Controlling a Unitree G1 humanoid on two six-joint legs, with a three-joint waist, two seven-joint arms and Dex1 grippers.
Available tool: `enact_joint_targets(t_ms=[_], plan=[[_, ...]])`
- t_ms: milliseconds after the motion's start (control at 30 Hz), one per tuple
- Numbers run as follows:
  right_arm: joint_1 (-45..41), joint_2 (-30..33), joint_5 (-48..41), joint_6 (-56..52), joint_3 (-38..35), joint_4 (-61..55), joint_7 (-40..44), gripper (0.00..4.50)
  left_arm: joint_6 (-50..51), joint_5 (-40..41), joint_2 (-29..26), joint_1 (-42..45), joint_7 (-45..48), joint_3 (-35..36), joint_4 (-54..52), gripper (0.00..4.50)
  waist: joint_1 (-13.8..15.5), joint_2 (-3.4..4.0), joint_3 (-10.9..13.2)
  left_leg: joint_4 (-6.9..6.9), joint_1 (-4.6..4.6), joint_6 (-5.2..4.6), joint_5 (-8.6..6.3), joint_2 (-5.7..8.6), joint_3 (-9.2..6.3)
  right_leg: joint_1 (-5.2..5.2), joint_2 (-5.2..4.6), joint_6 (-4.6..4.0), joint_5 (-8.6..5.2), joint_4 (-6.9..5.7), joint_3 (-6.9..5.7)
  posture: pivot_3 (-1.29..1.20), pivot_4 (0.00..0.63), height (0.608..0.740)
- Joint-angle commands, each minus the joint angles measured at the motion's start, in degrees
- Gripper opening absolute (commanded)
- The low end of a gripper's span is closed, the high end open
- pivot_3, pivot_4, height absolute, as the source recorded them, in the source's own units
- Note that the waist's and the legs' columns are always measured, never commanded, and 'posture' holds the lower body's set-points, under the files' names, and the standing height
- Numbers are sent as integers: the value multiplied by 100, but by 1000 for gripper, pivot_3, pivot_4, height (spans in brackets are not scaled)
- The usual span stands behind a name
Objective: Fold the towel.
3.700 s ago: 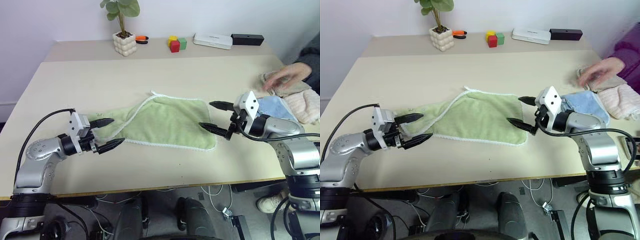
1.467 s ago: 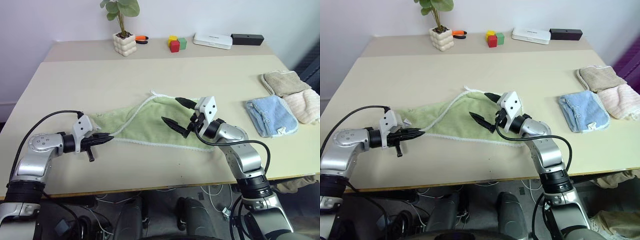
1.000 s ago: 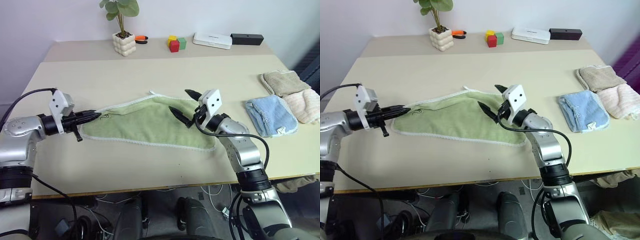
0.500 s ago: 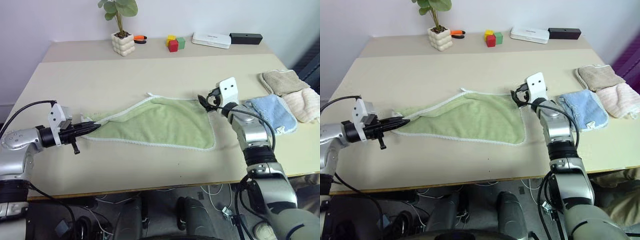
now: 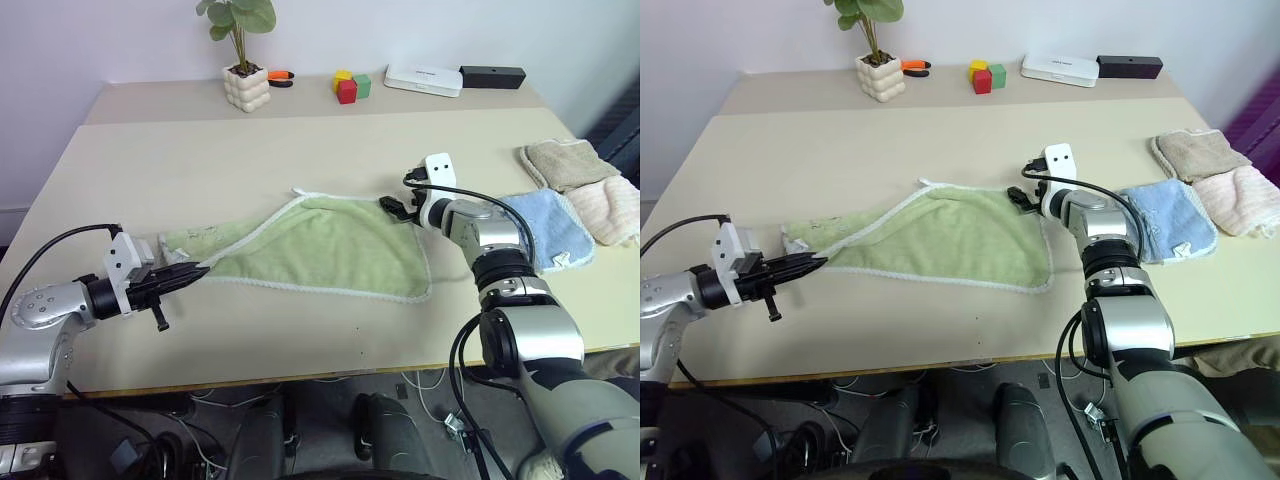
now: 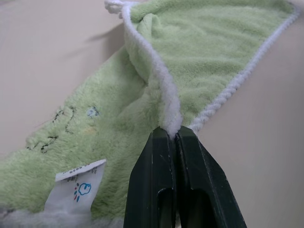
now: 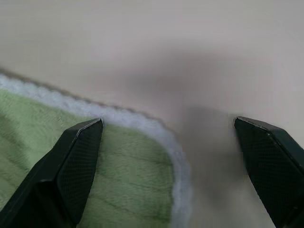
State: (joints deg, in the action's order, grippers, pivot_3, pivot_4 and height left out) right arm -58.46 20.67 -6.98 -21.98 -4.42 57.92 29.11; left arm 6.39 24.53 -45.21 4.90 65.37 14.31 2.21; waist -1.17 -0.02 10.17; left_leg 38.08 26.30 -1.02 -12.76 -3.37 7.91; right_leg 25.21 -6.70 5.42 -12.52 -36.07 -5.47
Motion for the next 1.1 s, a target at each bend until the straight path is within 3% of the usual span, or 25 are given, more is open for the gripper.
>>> enact_joint_targets(t_ms=[33,267,500,1100], plan=[[-137,-17,36,-402,4,349,122,3748,19,136,12,-58,-94,162,-273,0,-3,-3,-5,0,-1,0,0,-1,0,0,0,0,0,-1,0,0,150,740],[-94,23,148,-670,132,132,481,181,23,117,14,-60,-114,153,-262,0,-21,-2,-8,-1,-2,0,-1,-3,0,0,2,0,0,0,0,0,150,740],[77,91,66,-969,149,-533,827,79,-19,62,55,104,-112,44,-128,0,-21,-2,-8,-1,-2,0,-1,-3,0,0,2,-1,0,-1,0,0,150,740],[747,212,-410,-333,-348,-2072,938,79,-344,-276,145,465,-420,-97,293,0,16,2,-5,-1,0,-1,-1,-2,1,3,1,0,0,0,0,0,150,740]])
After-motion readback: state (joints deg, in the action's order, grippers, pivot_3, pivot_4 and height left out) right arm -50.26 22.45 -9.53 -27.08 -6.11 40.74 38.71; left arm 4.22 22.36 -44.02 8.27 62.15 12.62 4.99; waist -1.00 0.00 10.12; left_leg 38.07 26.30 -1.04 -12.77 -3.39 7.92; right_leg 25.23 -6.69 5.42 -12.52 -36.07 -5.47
